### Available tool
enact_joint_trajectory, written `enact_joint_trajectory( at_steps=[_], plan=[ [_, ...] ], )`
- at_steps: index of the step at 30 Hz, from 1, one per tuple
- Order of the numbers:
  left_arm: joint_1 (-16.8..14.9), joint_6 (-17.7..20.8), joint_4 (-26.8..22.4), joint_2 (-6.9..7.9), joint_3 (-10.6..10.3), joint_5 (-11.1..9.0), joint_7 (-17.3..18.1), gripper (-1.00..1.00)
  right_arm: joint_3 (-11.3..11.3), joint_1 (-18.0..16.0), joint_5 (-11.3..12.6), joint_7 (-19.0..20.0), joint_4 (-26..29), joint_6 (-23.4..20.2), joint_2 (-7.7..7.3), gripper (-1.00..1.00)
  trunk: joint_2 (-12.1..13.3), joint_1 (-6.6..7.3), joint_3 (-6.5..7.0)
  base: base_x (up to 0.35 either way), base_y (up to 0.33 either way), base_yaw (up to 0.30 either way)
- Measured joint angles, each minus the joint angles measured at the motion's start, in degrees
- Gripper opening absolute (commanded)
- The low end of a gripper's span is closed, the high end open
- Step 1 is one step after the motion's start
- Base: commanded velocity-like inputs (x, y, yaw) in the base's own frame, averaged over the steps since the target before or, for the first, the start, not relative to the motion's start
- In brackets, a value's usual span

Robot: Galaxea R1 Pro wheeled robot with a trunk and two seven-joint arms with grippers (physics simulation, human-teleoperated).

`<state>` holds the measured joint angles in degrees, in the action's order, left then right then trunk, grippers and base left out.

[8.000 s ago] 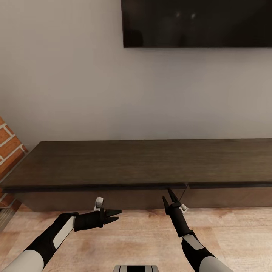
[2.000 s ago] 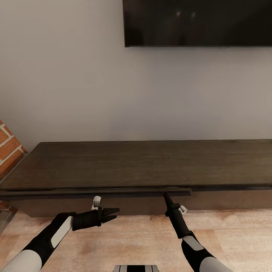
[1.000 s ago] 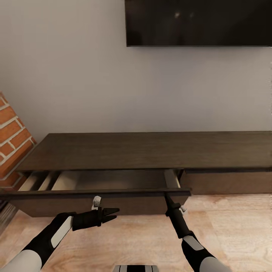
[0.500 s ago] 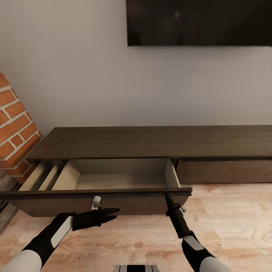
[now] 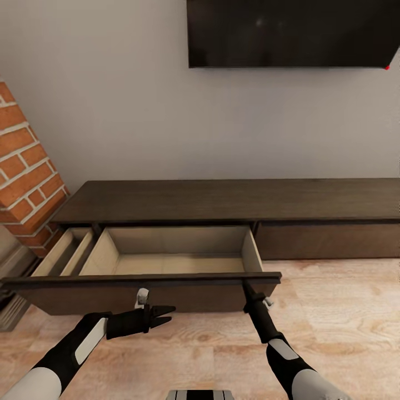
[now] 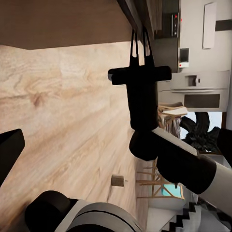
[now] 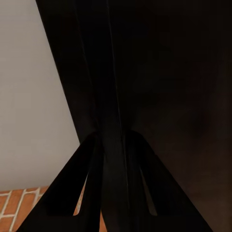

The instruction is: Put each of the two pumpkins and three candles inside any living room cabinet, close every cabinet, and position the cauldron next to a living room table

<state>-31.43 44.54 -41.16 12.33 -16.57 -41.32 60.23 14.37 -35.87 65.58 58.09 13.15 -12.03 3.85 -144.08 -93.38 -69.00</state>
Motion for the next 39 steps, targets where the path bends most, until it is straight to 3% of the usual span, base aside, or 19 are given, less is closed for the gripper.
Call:
enact_joint_trajectory(
  at_steps=[13, 14, 15, 16, 26, 39],
  plan=[
    [0.0, 0.0, 0.0, 0.0, 0.0, 0.0, 0.0, 1.0, 0.1, -0.2, 0.0, -0.5, 0.0, 0.0, 0.0, -1.0, 0.0, 0.01, 0.0, -0.008, 0.0, 0.0],
    [0.0, 0.0, 0.0, 0.0, 0.0, 0.0, 0.0, 1.0, 0.1, -0.2, 0.0, -0.6, 0.1, 0.0, 0.0, 1.0, 0.0, 0.01, 0.0, 0.0, 0.0, 0.0],
    [0.0, 0.0, 0.0, 0.01, 0.0, 0.0, 0.0, 1.0, -1.0, 1.7, 0.1, 3.9, 0.1, -0.4, 0.01, 1.0, 0.0, 0.02, -0.02, 0.0, 0.0, 0.0],
    [0.0, 0.0, 0.0, 0.0, 0.0, 0.0, 0.0, 1.0, -1.0, 1.8, 0.1, 4.3, 0.2, -0.5, 0.01, 1.0, 0.0, 0.02, -0.01, 0.0, 0.0, 0.0],
    [0.0, 0.0, 0.0, 0.0, 0.0, 0.0, 0.0, 1.0, -1.0, 1.8, 0.2, 4.3, 0.1, -0.6, 0.01, 1.0, 0.0, 0.01, -0.01, -0.019, 0.0, 0.0],
    [0.0, 0.0, 0.0, 0.0, 0.0, 0.0, 0.0, 1.0, -1.0, 1.8, 0.2, 4.3, 0.0, -0.6, 0.01, 1.0, 0.0, 0.0, -0.01, -0.227, 0.0, 0.0]
  ],
)
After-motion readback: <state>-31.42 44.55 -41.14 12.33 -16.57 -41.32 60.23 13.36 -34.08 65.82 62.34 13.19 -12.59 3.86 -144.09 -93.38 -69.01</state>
